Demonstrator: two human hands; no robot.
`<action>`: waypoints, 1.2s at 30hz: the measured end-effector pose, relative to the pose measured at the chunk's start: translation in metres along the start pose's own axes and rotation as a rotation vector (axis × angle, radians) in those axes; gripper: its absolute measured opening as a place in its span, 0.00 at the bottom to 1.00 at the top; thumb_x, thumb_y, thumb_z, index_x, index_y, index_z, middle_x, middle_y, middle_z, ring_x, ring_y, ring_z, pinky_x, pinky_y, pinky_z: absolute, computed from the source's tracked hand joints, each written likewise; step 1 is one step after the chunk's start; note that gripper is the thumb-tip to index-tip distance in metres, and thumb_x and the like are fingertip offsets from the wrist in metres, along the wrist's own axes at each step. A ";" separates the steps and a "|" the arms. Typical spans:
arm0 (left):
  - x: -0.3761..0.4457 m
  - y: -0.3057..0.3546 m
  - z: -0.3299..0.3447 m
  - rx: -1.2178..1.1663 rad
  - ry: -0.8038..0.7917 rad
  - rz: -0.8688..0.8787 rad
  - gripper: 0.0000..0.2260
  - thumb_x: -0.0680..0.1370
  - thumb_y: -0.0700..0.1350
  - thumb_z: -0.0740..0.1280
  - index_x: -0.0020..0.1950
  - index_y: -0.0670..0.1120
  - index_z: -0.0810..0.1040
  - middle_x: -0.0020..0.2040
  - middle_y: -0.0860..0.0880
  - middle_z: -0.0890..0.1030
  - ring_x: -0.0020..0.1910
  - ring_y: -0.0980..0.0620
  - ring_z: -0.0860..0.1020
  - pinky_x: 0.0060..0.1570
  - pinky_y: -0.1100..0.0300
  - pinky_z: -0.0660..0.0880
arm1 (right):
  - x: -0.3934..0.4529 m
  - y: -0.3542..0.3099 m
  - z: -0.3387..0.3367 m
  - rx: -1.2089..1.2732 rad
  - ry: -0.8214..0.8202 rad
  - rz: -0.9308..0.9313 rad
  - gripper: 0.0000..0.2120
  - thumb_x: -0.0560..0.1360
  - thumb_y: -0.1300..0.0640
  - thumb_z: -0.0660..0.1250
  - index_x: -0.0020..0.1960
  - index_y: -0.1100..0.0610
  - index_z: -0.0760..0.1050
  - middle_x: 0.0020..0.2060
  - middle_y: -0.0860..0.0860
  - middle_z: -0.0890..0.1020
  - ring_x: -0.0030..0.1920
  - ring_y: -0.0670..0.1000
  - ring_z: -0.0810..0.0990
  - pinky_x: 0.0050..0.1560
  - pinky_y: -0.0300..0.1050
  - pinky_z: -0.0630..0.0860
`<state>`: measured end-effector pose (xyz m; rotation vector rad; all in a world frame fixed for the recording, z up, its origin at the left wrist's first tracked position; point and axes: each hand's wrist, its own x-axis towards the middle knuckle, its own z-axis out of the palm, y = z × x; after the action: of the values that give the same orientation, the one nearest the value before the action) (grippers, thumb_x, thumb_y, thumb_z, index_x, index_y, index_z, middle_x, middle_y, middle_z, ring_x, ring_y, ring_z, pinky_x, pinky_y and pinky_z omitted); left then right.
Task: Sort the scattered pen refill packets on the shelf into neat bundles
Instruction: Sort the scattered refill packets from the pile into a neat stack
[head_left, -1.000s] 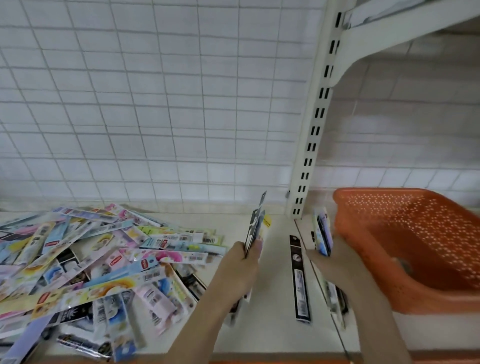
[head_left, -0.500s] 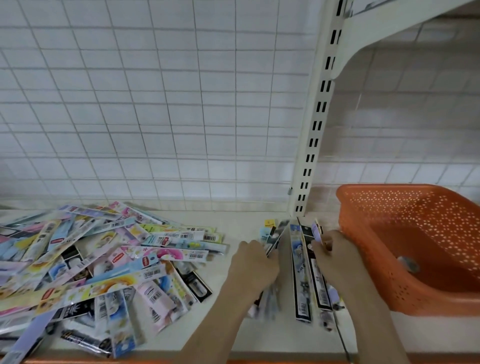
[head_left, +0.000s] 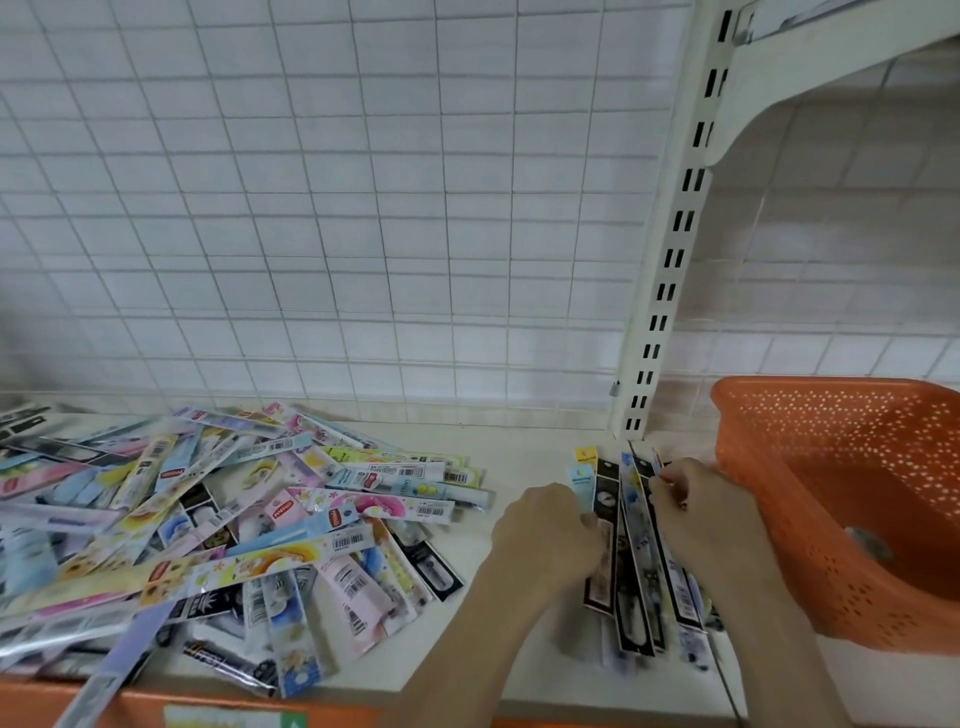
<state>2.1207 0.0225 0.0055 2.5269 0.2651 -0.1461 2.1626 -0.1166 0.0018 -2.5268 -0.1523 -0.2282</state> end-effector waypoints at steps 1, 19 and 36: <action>0.000 -0.006 -0.002 0.010 0.011 -0.008 0.13 0.78 0.47 0.57 0.37 0.42 0.71 0.37 0.44 0.74 0.41 0.43 0.76 0.43 0.56 0.73 | 0.000 -0.001 0.001 -0.015 -0.002 -0.004 0.08 0.78 0.57 0.60 0.53 0.58 0.76 0.48 0.54 0.81 0.47 0.53 0.79 0.49 0.45 0.73; -0.096 -0.182 -0.105 0.067 0.533 -0.342 0.11 0.80 0.47 0.58 0.58 0.47 0.77 0.46 0.49 0.82 0.36 0.51 0.77 0.38 0.58 0.75 | -0.033 -0.116 0.079 0.004 -0.171 -0.377 0.09 0.79 0.56 0.57 0.48 0.55 0.76 0.44 0.50 0.80 0.46 0.52 0.77 0.42 0.45 0.70; -0.147 -0.276 -0.155 0.005 0.480 -0.387 0.09 0.80 0.48 0.59 0.46 0.47 0.76 0.30 0.51 0.73 0.29 0.51 0.71 0.30 0.61 0.66 | -0.095 -0.233 0.140 -0.230 -0.499 -0.614 0.11 0.78 0.51 0.58 0.56 0.47 0.76 0.43 0.46 0.83 0.42 0.49 0.80 0.39 0.42 0.74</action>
<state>1.9233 0.3104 0.0057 2.4557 0.9416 0.3157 2.0503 0.1484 -0.0022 -2.6431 -1.1587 0.1662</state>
